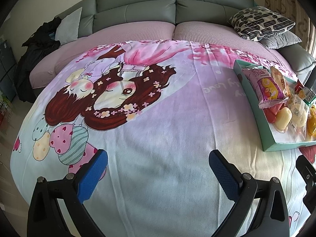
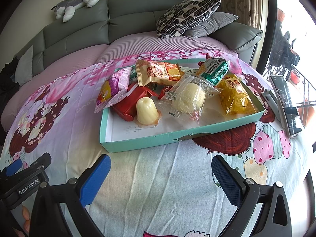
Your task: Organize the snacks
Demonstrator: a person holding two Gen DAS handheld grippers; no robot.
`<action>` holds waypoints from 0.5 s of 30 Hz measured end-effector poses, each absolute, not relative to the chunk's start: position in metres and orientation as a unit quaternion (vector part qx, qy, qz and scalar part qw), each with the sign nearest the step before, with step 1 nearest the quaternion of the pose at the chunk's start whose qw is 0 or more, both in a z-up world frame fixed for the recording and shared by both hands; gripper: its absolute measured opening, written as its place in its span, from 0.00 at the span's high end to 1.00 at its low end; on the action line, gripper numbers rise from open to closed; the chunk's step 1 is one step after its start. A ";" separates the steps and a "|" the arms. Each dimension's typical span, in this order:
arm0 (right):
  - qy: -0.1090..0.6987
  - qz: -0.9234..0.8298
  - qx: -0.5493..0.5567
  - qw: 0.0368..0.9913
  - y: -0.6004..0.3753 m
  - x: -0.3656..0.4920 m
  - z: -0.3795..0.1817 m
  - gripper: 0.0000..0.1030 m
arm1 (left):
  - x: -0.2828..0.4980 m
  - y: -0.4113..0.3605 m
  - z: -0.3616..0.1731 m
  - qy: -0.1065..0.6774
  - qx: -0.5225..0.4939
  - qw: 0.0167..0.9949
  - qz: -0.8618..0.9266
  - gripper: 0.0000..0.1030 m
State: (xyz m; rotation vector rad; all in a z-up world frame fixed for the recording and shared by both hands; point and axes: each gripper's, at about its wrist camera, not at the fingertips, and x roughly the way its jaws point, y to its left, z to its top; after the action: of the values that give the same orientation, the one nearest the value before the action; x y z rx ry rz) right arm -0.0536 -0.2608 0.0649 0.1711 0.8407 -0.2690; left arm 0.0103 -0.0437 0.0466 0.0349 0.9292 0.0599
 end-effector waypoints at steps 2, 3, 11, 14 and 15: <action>0.407 -0.130 0.083 0.900 -0.261 -0.053 0.065 0.00 | 0.010 -0.044 0.047 0.448 0.017 0.893 0.029 0.01; 0.407 -0.130 0.083 0.900 -0.261 -0.054 0.065 0.00 | 0.010 -0.044 0.046 0.449 0.017 0.893 0.029 0.01; 0.407 -0.130 0.084 0.900 -0.261 -0.053 0.065 0.00 | 0.011 -0.043 0.046 0.451 0.017 0.892 0.030 0.01; 0.407 -0.130 0.084 0.900 -0.261 -0.053 0.064 0.00 | 0.011 -0.043 0.046 0.451 0.017 0.892 0.030 0.01; 0.407 -0.130 0.084 0.900 -0.261 -0.053 0.064 0.00 | 0.010 -0.043 0.046 0.451 0.017 0.892 0.030 0.01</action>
State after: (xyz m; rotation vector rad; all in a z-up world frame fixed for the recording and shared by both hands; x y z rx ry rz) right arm -0.0534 -0.2608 0.0642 0.1732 0.8417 -0.2694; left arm 0.0103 -0.0432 0.0462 0.0349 0.9363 0.0630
